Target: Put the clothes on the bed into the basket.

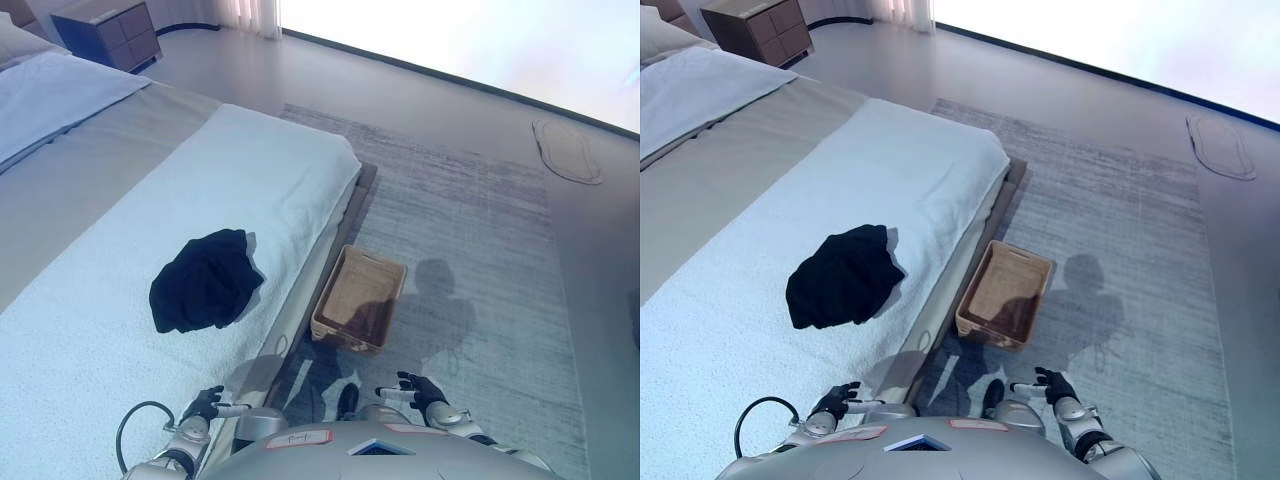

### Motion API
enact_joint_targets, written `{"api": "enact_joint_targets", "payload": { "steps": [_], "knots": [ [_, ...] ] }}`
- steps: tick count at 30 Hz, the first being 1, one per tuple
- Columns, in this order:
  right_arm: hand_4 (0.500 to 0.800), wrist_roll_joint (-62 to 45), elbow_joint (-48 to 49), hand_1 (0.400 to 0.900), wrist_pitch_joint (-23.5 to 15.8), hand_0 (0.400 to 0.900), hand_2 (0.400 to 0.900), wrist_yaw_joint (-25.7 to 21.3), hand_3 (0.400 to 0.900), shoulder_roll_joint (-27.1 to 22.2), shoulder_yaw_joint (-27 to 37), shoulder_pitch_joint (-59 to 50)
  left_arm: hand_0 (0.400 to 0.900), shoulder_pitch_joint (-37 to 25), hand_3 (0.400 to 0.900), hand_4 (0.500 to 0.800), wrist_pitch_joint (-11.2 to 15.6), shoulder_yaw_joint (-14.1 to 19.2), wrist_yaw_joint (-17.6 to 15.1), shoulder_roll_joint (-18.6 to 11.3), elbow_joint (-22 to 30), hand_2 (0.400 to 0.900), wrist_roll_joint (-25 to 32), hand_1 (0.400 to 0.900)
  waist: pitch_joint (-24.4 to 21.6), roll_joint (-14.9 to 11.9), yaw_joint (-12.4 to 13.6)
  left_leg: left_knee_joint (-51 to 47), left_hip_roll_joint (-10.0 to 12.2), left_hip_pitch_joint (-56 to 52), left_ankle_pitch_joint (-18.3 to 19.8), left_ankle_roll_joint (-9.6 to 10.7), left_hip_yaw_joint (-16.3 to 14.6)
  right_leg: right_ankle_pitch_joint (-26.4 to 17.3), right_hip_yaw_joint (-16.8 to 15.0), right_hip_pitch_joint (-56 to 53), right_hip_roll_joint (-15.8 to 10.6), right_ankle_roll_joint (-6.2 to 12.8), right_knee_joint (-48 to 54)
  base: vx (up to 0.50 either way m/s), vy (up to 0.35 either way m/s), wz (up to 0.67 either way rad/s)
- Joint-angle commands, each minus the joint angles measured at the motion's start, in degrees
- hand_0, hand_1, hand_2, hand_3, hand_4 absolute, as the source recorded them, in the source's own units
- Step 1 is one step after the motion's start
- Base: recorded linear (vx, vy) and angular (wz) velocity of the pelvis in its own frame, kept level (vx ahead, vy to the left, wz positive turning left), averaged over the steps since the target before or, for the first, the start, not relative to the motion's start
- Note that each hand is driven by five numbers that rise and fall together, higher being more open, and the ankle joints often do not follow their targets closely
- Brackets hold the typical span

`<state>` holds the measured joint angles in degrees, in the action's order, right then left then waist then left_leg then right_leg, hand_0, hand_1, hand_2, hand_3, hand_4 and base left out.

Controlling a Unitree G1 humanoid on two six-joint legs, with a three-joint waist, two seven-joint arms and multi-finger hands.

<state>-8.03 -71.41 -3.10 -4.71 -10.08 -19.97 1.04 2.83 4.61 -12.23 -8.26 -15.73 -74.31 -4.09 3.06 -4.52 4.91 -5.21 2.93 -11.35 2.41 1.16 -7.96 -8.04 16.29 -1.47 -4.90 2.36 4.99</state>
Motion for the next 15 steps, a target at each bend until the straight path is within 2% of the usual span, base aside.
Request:
{"api": "enact_joint_targets", "payload": {
  "steps": [1, 10, 15],
  "knots": [
    [0.800, 0.89, -0.85, 0.900, -2.07, 0.900, 0.900, -1.82, 0.900, -3.84, 0.71, -5.52, 0.900, -4.90, 0.900, 0.800, 1.82, -1.40, -0.98, 1.98, -1.91, 0.900, 1.06, 0.900, 1.88, 3.01, 0.63, 0.21, -4.55, 2.46, 1.63, -1.71, -0.17, 5.85, -2.62, -5.23, 1.92, 2.32, -3.11, 0.00, 0.000, 0.00],
    [0.800, 0.93, -1.18, 0.900, -2.16, 0.900, 0.900, -1.96, 0.900, -3.63, 0.77, -5.50, 0.900, -4.96, 0.900, 0.800, 1.50, -1.40, -1.72, 1.76, -3.09, 0.900, -0.31, 0.900, 1.72, 2.94, 0.73, 0.21, -4.62, 2.11, 1.80, -1.70, -0.27, 5.95, -2.59, -5.63, 1.91, 2.30, -2.92, 0.00, 0.000, 0.00],
    [0.800, 0.84, -1.35, 0.900, -2.28, 0.900, 0.900, -2.27, 0.900, -3.67, 0.75, -5.70, 0.900, -5.97, 0.900, 0.800, 1.76, -2.07, -3.07, 0.95, -2.03, 0.900, -1.56, 0.900, 1.67, 2.93, 0.62, 0.21, -4.61, 1.91, 2.03, -1.68, -0.26, 5.95, -2.59, -5.80, 1.88, 2.29, -2.84, 0.00, 0.000, 0.00]
  ]
}}
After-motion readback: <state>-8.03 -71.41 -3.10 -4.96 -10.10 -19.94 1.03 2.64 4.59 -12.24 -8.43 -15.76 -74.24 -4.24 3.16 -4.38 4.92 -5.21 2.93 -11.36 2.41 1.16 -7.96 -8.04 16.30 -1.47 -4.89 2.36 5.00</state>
